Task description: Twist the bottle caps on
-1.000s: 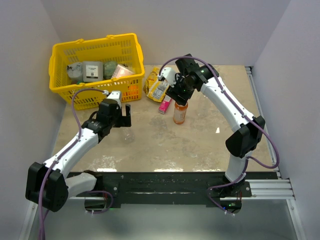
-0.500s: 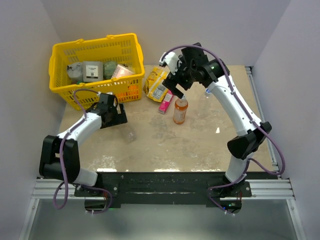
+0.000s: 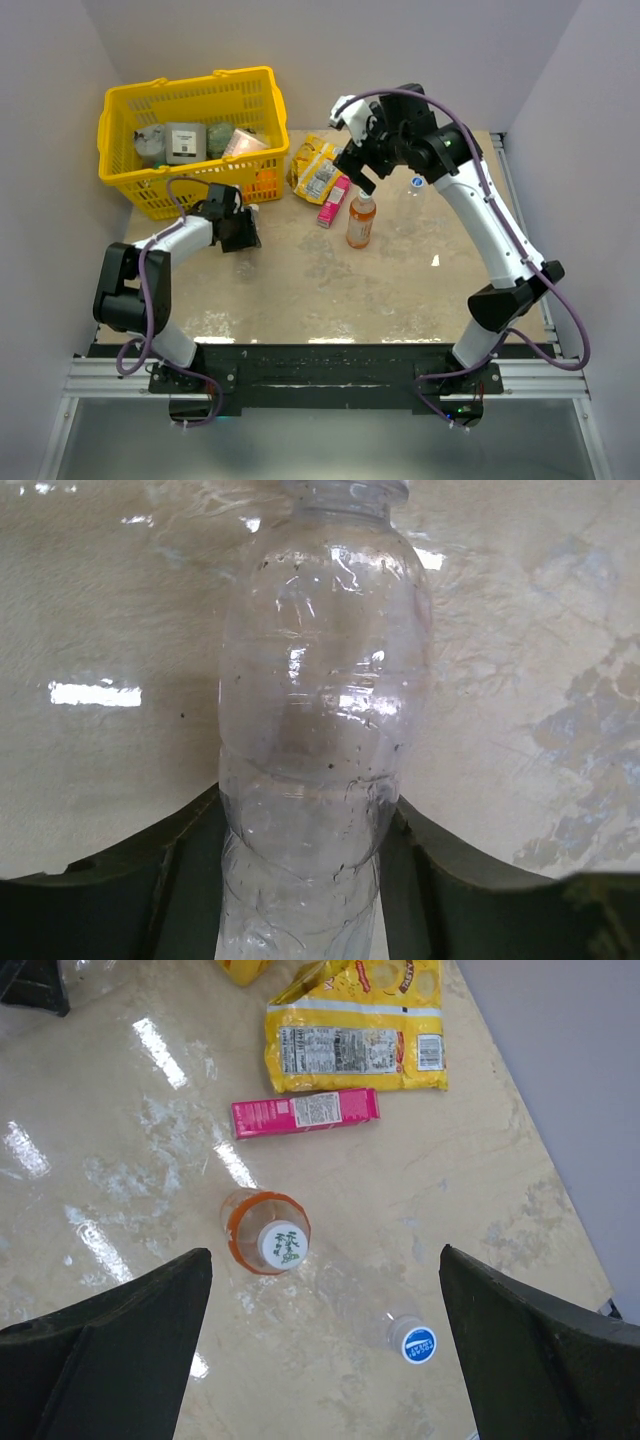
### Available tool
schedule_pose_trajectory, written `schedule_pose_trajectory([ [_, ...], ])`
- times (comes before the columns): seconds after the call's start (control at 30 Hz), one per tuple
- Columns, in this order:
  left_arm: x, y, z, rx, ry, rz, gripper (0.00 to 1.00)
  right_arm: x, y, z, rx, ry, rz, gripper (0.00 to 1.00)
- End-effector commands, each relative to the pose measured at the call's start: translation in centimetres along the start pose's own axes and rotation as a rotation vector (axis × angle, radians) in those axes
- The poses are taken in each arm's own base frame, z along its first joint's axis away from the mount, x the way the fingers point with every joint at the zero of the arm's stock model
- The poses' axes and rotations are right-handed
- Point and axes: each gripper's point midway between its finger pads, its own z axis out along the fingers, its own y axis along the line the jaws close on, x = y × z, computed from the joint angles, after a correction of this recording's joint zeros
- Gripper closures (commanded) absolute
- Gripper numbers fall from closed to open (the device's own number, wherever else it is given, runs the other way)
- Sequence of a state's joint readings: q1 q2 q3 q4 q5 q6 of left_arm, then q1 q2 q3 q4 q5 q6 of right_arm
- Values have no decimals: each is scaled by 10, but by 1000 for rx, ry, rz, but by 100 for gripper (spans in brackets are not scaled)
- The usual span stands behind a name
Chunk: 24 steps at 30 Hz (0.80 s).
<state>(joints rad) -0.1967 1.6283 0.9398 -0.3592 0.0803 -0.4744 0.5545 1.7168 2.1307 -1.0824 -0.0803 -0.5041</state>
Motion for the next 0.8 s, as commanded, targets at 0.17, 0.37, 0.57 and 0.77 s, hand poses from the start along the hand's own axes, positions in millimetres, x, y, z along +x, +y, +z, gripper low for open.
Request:
schedule_pose_trajectory([
  [0.17,-16,-68,-58,333,-213,319,60,-10,6,-41,26,-125,-27,1],
  [0.37,-14,-144,-142,560,-661,693,58,-57,54,-56,-209,-405,247,1],
  [0.57,-22,-167,-180,608,-804,758,57,-85,86,-40,-472,-445,412,2],
  [0.77,-22,-174,-196,619,-847,746,58,-90,86,-24,-505,-429,448,4],
])
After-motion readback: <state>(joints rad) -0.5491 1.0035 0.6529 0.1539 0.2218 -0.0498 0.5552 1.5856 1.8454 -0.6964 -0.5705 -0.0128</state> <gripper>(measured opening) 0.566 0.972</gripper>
